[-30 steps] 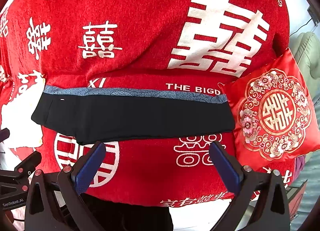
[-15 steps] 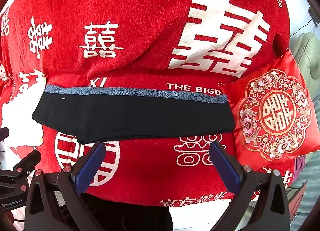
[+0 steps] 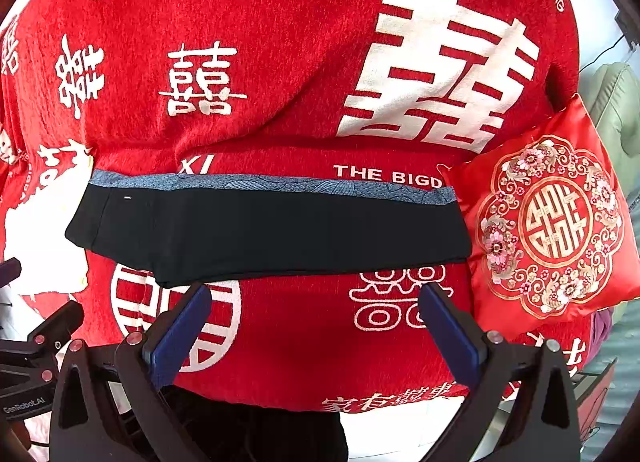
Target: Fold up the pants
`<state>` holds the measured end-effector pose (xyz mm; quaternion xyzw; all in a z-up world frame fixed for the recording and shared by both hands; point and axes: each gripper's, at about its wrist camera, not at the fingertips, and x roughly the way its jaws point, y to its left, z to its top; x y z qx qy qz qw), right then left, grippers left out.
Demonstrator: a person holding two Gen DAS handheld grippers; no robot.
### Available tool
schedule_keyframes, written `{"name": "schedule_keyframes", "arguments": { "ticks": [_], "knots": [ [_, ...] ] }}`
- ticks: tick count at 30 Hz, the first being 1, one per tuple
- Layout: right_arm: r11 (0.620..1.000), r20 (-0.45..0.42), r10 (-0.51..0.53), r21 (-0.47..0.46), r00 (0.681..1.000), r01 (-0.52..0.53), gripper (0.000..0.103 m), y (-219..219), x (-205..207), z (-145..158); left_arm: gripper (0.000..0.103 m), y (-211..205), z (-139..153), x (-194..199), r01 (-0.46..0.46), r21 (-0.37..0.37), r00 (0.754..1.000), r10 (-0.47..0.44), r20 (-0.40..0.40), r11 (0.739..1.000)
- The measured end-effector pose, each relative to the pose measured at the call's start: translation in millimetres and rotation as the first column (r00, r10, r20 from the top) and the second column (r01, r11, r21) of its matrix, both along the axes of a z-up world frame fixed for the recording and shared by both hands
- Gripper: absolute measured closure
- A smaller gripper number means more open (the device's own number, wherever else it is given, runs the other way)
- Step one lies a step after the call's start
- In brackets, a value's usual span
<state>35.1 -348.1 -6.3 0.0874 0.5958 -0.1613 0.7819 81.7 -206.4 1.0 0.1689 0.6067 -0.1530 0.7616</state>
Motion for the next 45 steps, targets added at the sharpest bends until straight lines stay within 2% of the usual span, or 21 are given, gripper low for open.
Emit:
{"name": "schedule_keyframes", "arguments": {
  "ticks": [10, 15, 21, 31, 35, 40, 45],
  "knots": [
    [1.000, -0.006, -0.005, 0.022, 1.000, 0.006, 0.000, 2, -1, -8, 0.000, 4, -7, 0, -0.022, 0.006, 0.999, 0.022, -0.035, 1.000],
    [0.999, -0.039, 0.042, 0.037, 0.998, -0.040, 0.000, 6, -1, -20, 0.000, 7, -5, -6, -0.020, -0.008, 0.999, 0.020, -0.043, 1.000],
    [0.993, -0.071, 0.060, 0.104, 0.996, -0.052, 0.000, 5, -4, -36, 0.000, 20, 0, -7, -0.075, -0.013, 0.997, 0.075, -0.022, 0.997],
    [0.967, -0.010, 0.050, 0.251, 0.999, -0.046, 0.000, 10, 2, -33, 0.000, 36, 2, 1, -0.164, -0.038, 0.986, 0.164, -0.022, 0.986],
    [0.954, 0.037, 0.013, 0.298, 0.999, -0.024, 0.000, 14, 1, -28, 0.000, 34, 1, 2, -0.150, -0.040, 0.988, 0.148, -0.038, 0.988],
    [0.936, 0.071, -0.005, 0.352, 0.997, -0.020, 0.000, 20, -1, -25, 0.000, 26, 9, 5, -0.130, -0.028, 0.991, 0.131, 0.006, 0.991],
    [0.949, 0.039, 0.034, 0.312, 0.999, -0.045, 0.000, 25, 5, -27, 0.000, 22, 8, 9, -0.122, -0.028, 0.993, 0.122, 0.004, 0.992]
  ]
}}
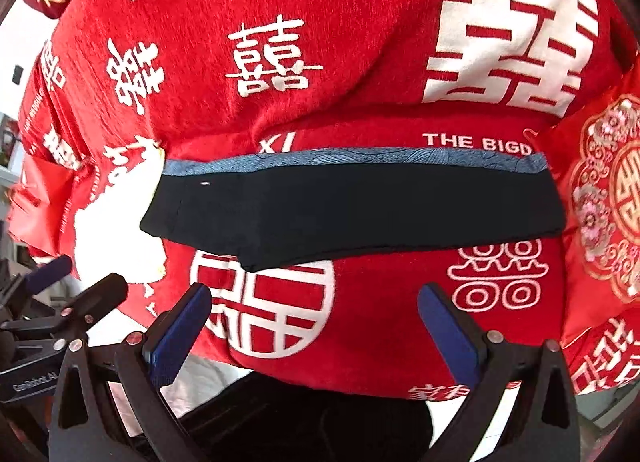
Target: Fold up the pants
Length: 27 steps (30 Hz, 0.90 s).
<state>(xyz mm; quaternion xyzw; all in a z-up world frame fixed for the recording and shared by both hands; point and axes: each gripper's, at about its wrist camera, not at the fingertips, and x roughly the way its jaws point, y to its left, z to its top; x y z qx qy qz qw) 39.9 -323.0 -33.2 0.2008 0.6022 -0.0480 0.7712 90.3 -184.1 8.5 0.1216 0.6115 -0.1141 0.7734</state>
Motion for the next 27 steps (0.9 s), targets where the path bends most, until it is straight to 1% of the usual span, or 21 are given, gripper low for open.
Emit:
{"name": "schedule_keyframes", "arguments": {
  "ticks": [3, 6, 8, 12, 18, 27],
  "knots": [
    [1.000, -0.003, 0.007, -0.029, 1.000, -0.007, 0.000, -4, 2, 1, 0.000, -1, -1, 2, -0.008, 0.000, 1.000, 0.008, -0.007, 1.000],
    [1.000, -0.020, 0.003, -0.025, 1.000, -0.003, 0.000, -12, 4, -2, 0.000, -1, -2, 4, -0.020, -0.004, 1.000, 0.019, -0.020, 1.000],
    [0.999, -0.035, 0.004, -0.033, 0.999, -0.006, 0.000, -17, 5, -4, 0.000, -3, -3, 4, -0.027, 0.006, 0.999, 0.027, -0.027, 1.000],
    [0.996, -0.054, 0.004, -0.092, 0.999, -0.008, 0.000, -30, 5, -4, 0.000, -8, -2, 3, -0.031, 0.011, 0.999, 0.032, -0.037, 0.999],
    [0.996, -0.063, -0.018, -0.093, 0.998, 0.012, 0.000, -55, 3, -5, 0.000, -21, 0, -4, -0.031, 0.030, 0.999, 0.032, -0.036, 0.999],
    [0.996, -0.082, -0.024, -0.092, 0.996, 0.017, 0.000, -91, -12, -12, 0.000, -48, -3, -19, -0.034, 0.059, 0.998, 0.037, -0.047, 0.998]
  ]
}}
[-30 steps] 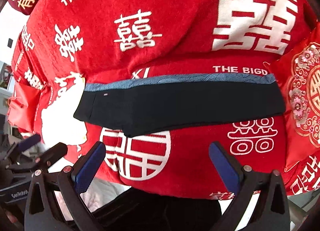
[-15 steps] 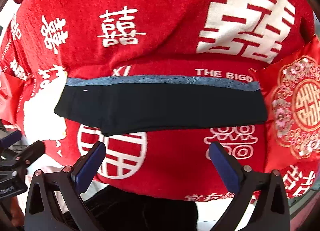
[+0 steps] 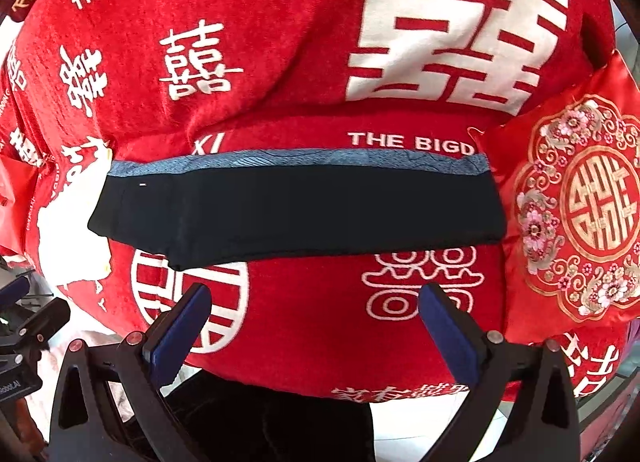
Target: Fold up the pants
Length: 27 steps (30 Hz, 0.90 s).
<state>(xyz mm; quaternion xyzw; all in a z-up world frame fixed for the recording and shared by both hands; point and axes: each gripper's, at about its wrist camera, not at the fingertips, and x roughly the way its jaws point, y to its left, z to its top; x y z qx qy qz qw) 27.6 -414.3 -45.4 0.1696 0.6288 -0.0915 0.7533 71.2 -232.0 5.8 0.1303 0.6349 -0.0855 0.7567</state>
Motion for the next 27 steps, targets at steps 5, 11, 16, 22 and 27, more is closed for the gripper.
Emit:
{"name": "schedule_keyframes", "arguments": {
  "ticks": [5, 11, 16, 22, 27],
  "knots": [
    [1.000, -0.009, -0.014, 0.009, 1.000, 0.014, 0.000, -24, -13, -4, 0.000, -19, 0, -6, 0.004, 0.017, 1.000, -0.004, 0.001, 1.000],
    [0.999, -0.014, -0.041, 0.012, 0.999, 0.041, 0.000, -51, -25, -8, 0.000, -42, 2, -12, 0.026, 0.033, 1.000, -0.026, 0.014, 0.999],
    [0.998, -0.017, -0.064, 0.013, 0.998, 0.064, 0.000, -70, -34, -12, 0.000, -52, 0, -14, 0.027, 0.035, 0.999, -0.028, 0.024, 0.999],
    [0.998, -0.041, -0.067, 0.007, 0.997, 0.068, 0.000, -91, -47, -29, 0.000, -51, -29, -10, 0.009, 0.045, 1.000, -0.009, 0.005, 0.999],
    [0.997, -0.085, -0.077, 0.023, 0.993, 0.079, 0.000, -108, -54, -64, 0.000, -63, -72, 7, 0.025, 0.060, 1.000, -0.025, -0.007, 0.998]
  ]
}}
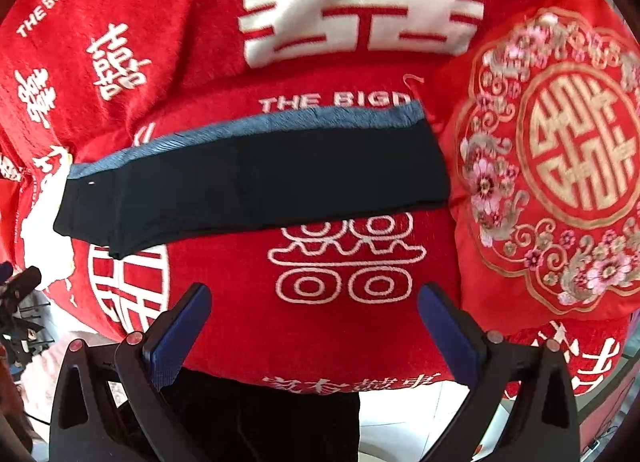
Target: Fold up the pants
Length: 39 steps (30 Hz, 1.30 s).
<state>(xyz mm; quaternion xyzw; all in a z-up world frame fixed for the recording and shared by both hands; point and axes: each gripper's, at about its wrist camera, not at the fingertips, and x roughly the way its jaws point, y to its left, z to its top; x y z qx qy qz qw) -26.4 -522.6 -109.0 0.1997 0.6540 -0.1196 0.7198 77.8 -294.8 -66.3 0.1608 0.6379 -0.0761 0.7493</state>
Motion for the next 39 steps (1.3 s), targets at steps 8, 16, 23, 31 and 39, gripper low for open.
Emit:
{"name": "schedule_keyframes", "arguments": {
  "ticks": [8, 16, 23, 31, 39],
  "knots": [
    [0.998, 0.000, -0.062, -0.013, 0.998, 0.062, 0.022, -23, 14, -59, 0.000, -34, -84, 38, 0.100, 0.029, 0.995, -0.101, 0.015, 0.995],
    [0.999, 0.059, -0.043, -0.027, 0.997, 0.045, 0.043, -31, 79, -120, 0.000, -72, -157, 104, 0.127, 0.013, 0.987, -0.127, 0.097, 0.992],
    [0.996, 0.123, 0.057, -0.077, 0.991, -0.048, 0.043, -23, 138, -162, 0.000, -81, -212, 122, 0.135, 0.032, 0.987, -0.137, 0.080, 0.990],
    [0.972, 0.116, 0.064, -0.234, 0.991, -0.035, 0.028, -58, 122, -170, 0.000, -68, -208, 116, 0.164, -0.009, 0.981, -0.162, 0.107, 0.986],
    [0.944, 0.268, -0.321, 0.172, 0.908, 0.282, 0.028, -71, 9, -139, 0.000, -90, -166, 78, 0.218, -0.082, 0.972, -0.209, 0.107, 0.972]
  ]
}}
